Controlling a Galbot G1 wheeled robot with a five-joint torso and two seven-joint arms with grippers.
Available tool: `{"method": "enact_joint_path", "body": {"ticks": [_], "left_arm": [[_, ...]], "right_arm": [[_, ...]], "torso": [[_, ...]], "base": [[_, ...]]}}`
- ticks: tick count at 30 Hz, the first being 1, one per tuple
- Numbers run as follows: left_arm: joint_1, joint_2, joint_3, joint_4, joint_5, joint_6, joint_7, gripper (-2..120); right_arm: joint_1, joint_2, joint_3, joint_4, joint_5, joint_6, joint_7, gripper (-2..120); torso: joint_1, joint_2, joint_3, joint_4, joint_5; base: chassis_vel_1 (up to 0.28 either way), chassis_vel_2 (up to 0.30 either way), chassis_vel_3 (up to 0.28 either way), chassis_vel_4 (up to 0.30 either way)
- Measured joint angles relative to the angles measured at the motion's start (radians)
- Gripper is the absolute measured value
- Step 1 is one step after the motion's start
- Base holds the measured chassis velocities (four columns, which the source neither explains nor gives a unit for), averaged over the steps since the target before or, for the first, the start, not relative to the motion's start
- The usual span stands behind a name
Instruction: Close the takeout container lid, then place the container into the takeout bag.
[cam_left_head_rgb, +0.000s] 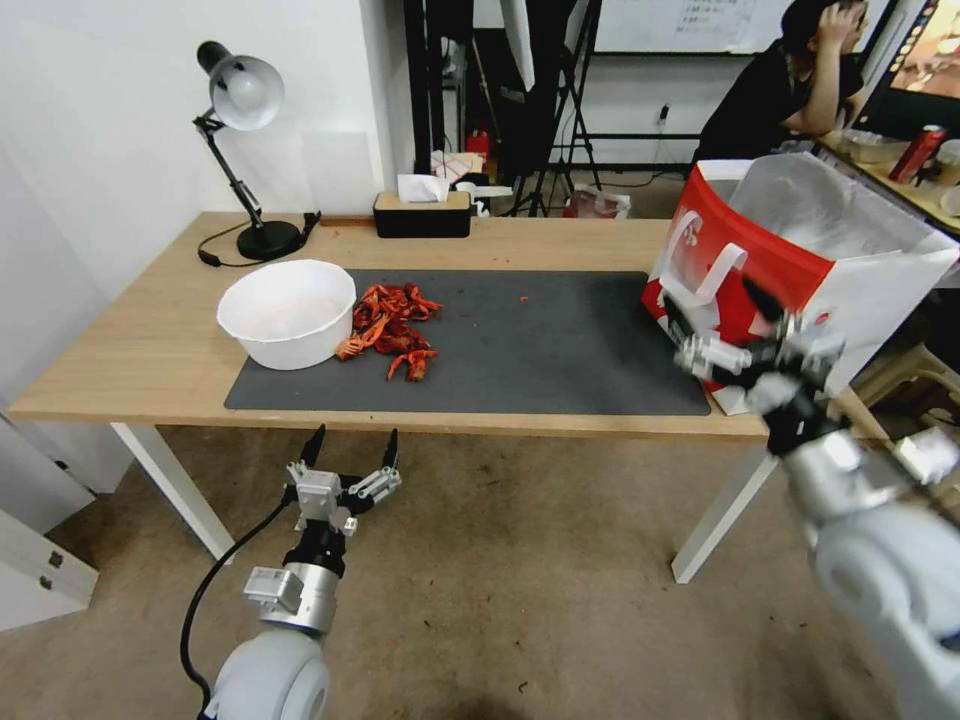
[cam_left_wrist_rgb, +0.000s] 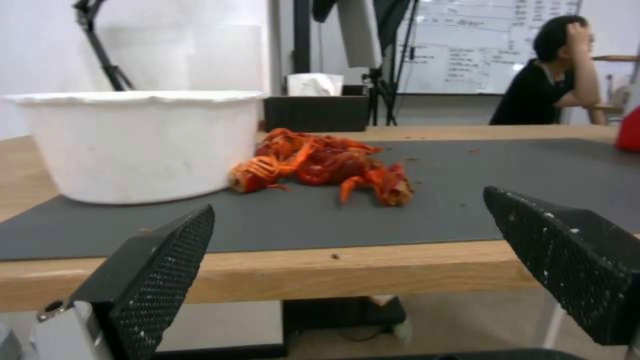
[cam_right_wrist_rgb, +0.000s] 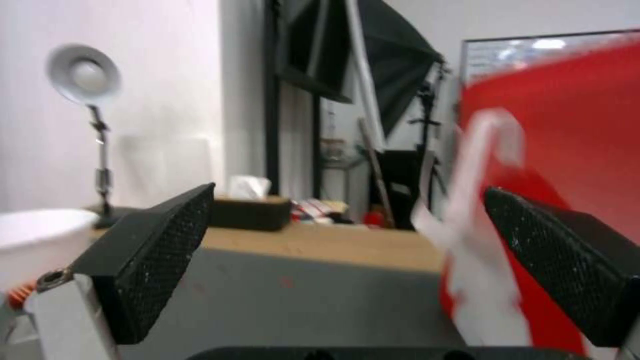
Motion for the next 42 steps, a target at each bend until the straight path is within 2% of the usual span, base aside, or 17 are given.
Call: {"method": "enact_joint_path", "body": {"ticks": [5, 13, 28, 42], "left_arm": [[0.003, -0.005, 0.0, 0.001, -0.001, 0.001, -0.044, 100], [0.022, -0.01, 0.003, 0.01, 0.019, 0.003, -0.069, 100], [0.042, -0.019, 0.012, 0.052, 0.022, -0.069, -0.031, 100], [0.043, -0.019, 0.013, 0.053, 0.02, -0.071, -0.029, 100]], "right_arm": [[-0.108, 0.094, -0.022, -0.045, -0.083, 0.087, 0.033, 100], [-0.149, 0.172, -0.062, -0.084, -0.13, 0.113, 0.064, 100], [-0.124, 0.208, -0.115, -0.14, -0.14, 0.121, 0.079, 100], [-0.121, 0.207, -0.116, -0.141, -0.137, 0.117, 0.081, 100]], "torso": [[0.0, 0.0, 0.0, 0.0, 0.0001], [0.0, 0.0, 0.0, 0.0002, 0.0001], [0.0, 0.0, 0.0, 0.0003, 0.0003], [0.0, 0.0, 0.0, 0.0002, 0.0003]], "base": [[0.0, 0.0, 0.0, 0.0], [0.0, 0.0, 0.0, 0.0], [0.0, 0.0, 0.0, 0.0], [0.0, 0.0, 0.0, 0.0]]}}
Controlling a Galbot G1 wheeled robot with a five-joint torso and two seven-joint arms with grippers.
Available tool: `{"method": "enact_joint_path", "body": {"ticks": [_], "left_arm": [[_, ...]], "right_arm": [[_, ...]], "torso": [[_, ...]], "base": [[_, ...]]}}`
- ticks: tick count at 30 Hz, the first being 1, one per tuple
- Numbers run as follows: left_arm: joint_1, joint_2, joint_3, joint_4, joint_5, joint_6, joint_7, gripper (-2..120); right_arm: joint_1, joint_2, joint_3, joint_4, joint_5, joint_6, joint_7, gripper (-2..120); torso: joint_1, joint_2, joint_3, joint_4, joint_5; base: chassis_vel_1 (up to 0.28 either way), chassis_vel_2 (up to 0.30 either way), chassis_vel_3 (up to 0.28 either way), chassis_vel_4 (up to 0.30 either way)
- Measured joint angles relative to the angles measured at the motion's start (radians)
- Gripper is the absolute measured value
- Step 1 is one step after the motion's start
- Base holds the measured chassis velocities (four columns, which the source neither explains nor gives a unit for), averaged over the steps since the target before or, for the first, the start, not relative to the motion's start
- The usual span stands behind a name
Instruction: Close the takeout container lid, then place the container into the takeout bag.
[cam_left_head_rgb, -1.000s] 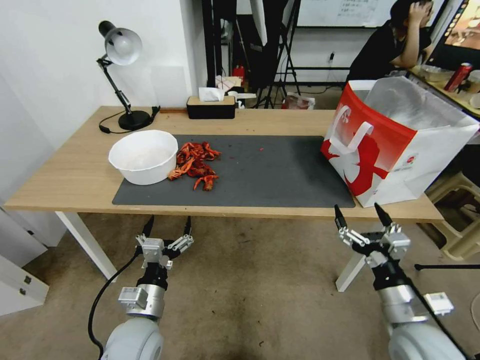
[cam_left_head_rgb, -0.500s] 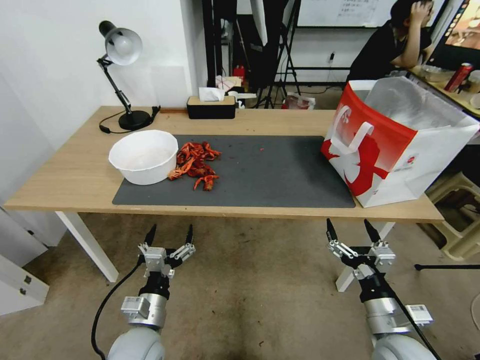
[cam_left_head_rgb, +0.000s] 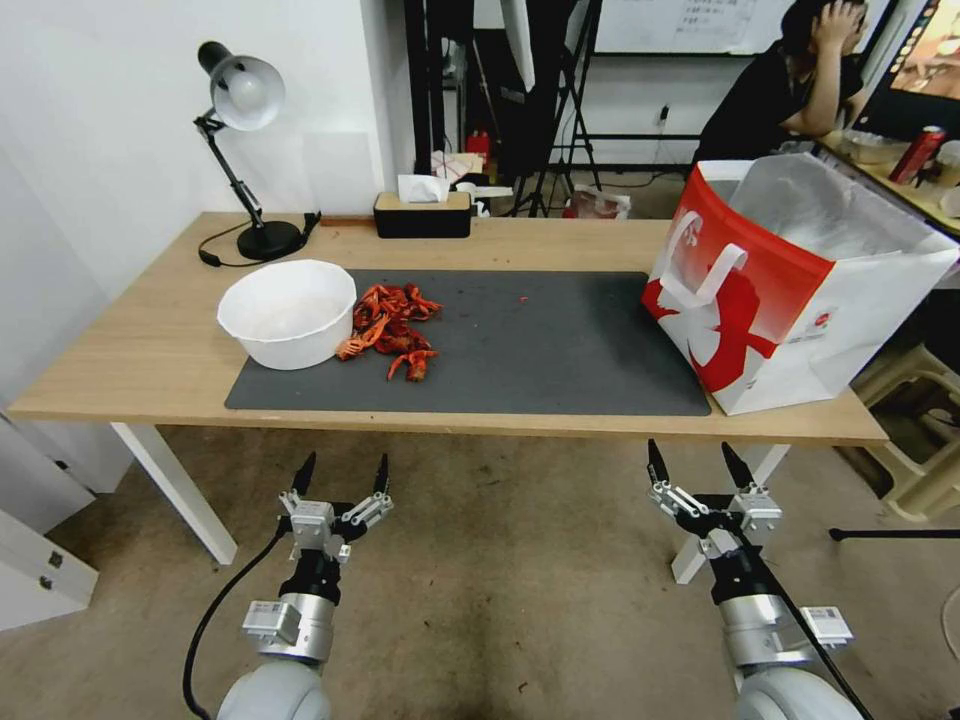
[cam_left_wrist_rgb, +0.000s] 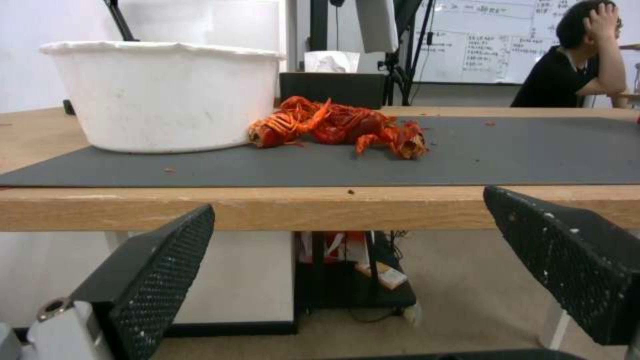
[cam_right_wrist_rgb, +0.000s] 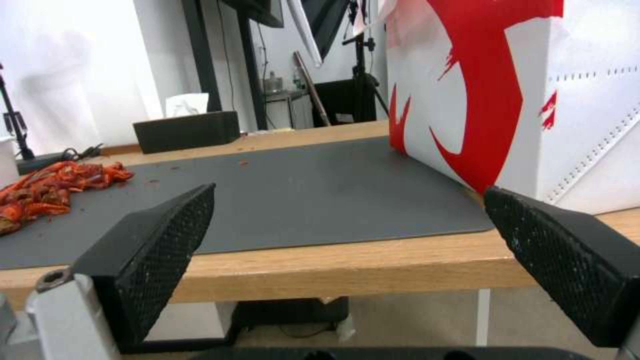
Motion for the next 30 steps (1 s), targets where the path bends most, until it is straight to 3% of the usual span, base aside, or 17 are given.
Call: {"method": "enact_joint_path", "body": {"ticks": [30], "left_arm": [[0.0, 0.0, 0.0, 0.0, -0.001, 0.001, 0.0, 100]], "right_arm": [[0.001, -0.001, 0.001, 0.002, 0.002, -0.002, 0.0, 100]], "torso": [[0.0, 0.0, 0.0, 0.0, 0.0]], "base": [[0.0, 0.0, 0.0, 0.0]]}}
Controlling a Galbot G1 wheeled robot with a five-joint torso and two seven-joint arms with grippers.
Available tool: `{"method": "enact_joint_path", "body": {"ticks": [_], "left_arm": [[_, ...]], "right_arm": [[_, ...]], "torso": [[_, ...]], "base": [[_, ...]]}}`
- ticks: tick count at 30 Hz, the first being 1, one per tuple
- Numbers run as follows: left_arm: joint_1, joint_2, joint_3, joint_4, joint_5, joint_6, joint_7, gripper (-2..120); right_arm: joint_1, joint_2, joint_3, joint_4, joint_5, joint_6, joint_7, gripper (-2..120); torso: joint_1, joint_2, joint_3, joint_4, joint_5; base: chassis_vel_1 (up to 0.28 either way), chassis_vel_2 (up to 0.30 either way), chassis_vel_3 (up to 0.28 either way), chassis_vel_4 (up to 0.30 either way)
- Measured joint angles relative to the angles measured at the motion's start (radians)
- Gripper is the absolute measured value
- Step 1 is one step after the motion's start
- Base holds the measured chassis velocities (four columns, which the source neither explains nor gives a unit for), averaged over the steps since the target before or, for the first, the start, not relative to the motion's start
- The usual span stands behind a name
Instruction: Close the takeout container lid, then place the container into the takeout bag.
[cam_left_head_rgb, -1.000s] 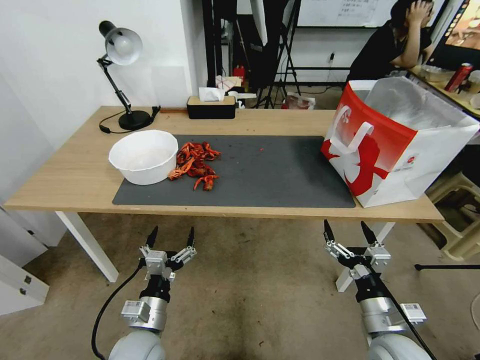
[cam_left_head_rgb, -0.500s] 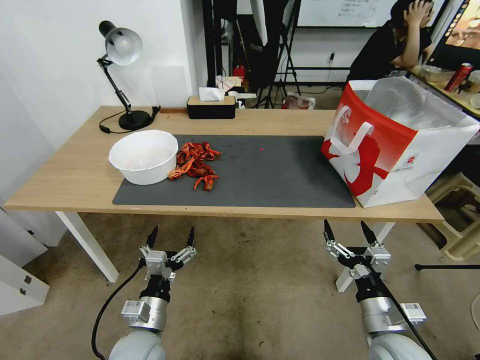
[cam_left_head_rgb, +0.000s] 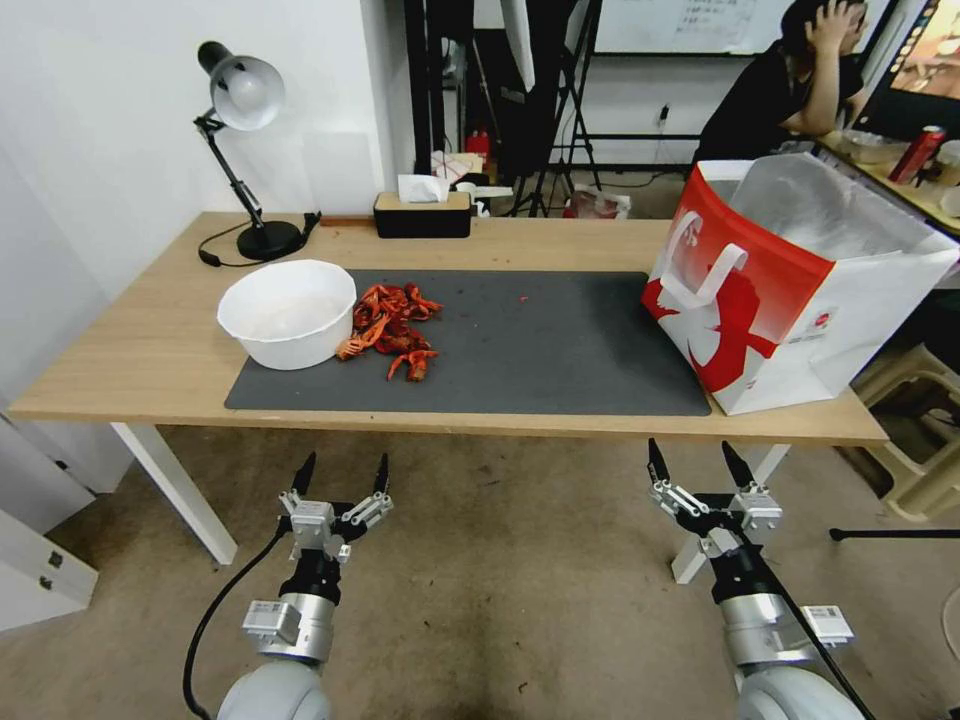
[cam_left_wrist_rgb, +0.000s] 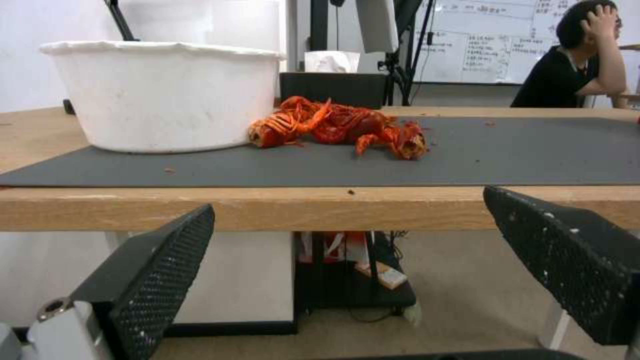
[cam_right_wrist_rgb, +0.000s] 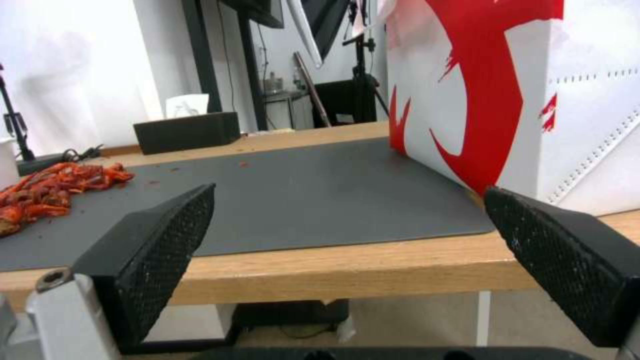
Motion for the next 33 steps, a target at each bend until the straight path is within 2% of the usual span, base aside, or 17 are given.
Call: {"method": "enact_joint_path", "body": {"ticks": [33], "left_arm": [[0.0, 0.0, 0.0, -0.001, 0.0, 0.001, 0.0, 100]], "right_arm": [[0.0, 0.0, 0.0, 0.0, 0.0, 0.0, 0.0, 100]], "torso": [[0.0, 0.0, 0.0, 0.0, 0.0]], "base": [[0.0, 0.0, 0.0, 0.0]]}}
